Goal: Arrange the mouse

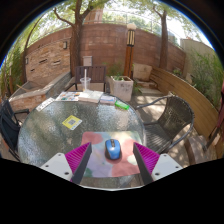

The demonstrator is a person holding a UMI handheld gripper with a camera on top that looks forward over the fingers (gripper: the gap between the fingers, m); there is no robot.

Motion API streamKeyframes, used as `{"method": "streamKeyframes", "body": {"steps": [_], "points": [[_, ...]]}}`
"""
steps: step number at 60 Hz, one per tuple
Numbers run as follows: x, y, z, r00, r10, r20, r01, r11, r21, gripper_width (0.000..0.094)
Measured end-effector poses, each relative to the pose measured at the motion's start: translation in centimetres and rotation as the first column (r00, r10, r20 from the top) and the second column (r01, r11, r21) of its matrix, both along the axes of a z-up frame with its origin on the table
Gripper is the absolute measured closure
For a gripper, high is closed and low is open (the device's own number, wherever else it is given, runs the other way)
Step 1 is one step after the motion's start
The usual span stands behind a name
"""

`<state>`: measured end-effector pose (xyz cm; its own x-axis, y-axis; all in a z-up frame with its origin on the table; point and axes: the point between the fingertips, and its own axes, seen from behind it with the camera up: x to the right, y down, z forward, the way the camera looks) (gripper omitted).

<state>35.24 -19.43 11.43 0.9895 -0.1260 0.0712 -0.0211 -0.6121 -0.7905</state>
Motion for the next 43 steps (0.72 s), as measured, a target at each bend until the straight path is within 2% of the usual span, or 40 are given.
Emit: {"method": "streamKeyframes", "body": {"steps": [12,22,43], "points": [[-3.1,-7.5,6.3,0.998,-0.009,0.064,0.005,0.998,0.055,0.0082],[-5.3,-13.2,9.4,0.996,-0.001,0.088,-0.005,0.997,0.075,0.0084],[-5.9,-17.5,11.0,0.995,-0.011,0.097,0.002,0.996,0.090,0.0087]]}}
